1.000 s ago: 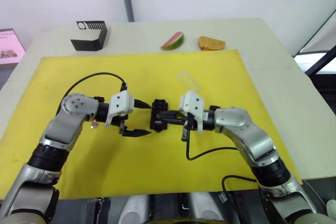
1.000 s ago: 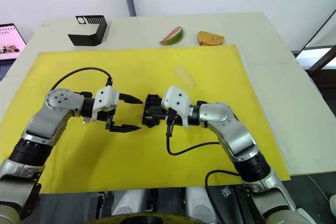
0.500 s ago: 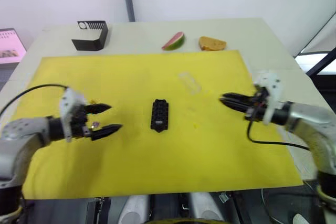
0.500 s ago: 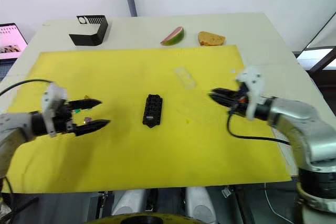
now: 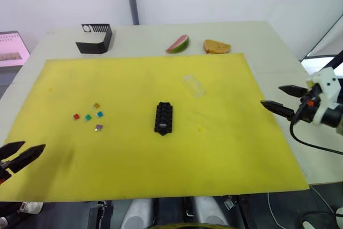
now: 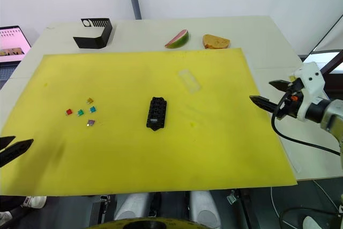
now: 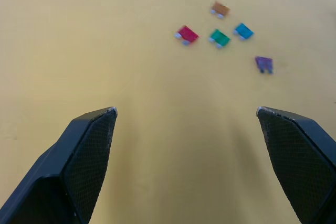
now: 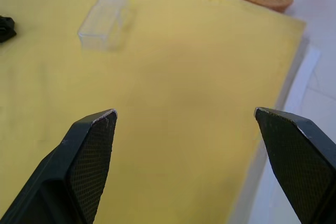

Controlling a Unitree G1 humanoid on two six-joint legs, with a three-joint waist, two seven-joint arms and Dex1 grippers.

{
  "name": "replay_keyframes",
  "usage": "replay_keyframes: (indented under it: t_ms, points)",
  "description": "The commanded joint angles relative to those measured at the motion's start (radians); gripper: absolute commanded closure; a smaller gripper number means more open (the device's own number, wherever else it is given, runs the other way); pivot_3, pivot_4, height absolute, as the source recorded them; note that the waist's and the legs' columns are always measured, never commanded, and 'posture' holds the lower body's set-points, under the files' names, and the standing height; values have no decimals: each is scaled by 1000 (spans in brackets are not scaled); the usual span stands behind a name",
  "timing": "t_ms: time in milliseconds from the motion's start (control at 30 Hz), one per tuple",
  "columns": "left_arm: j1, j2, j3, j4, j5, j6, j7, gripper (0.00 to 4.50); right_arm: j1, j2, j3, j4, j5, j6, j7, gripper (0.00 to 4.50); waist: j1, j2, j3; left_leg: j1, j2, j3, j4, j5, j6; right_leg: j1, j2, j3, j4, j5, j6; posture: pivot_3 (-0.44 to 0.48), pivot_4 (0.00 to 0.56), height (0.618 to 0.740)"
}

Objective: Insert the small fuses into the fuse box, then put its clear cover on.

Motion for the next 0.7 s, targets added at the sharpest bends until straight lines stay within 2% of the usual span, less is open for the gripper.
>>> replay_keyframes:
  t_ms: [33, 167, 333, 500, 633, 700]
  points:
    - [-62, 25, 4, -27, -101, 88, 36, 0, -78, 34, 65, -108, 56, 33, -19, 70, -2, 1, 0, 0, 0, 0, 0, 0, 0, 0, 0, 0, 0, 0, 0, 0, 150, 740]
    - [-161, 95, -74, 50, -178, 238, 31, 0, -203, 104, 174, -229, 157, 100, -17, 70, -4, 1, 0, -1, 0, 0, 0, 0, 0, -1, 0, 0, 1, 0, 0, 0, 150, 740]
    - [-315, 218, -201, 264, -229, 410, -49, 0, -378, 210, 346, -296, 225, 114, 36, 70, -7, 1, 0, -1, 0, 0, 0, 0, 0, -3, 1, 0, 1, 0, 0, 0, 150, 740]
    - [-436, 295, -322, 495, -166, 396, -128, 0, -511, 312, 477, -237, 179, 64, 61, 70, -7, 1, 0, -3, 0, 0, -1, 0, 0, -5, 0, 0, 0, 0, 0, 0, 150, 740]
    - [-512, 290, -384, 612, -124, 362, -161, 0, -546, 354, 520, -207, 148, 32, 72, 70, -4, 0, 0, -5, 0, 0, 0, 0, 0, -6, 0, 0, 1, 0, 0, 0, 150, 740]
    - [-534, 277, -410, 644, -105, 342, -173, 0, -549, 362, 529, -204, 140, 24, 75, 70, -4, -1, -1, -10, 0, 0, 1, 0, 0, -11, 0, 0, 1, 0, 0, 0, 150, 740]
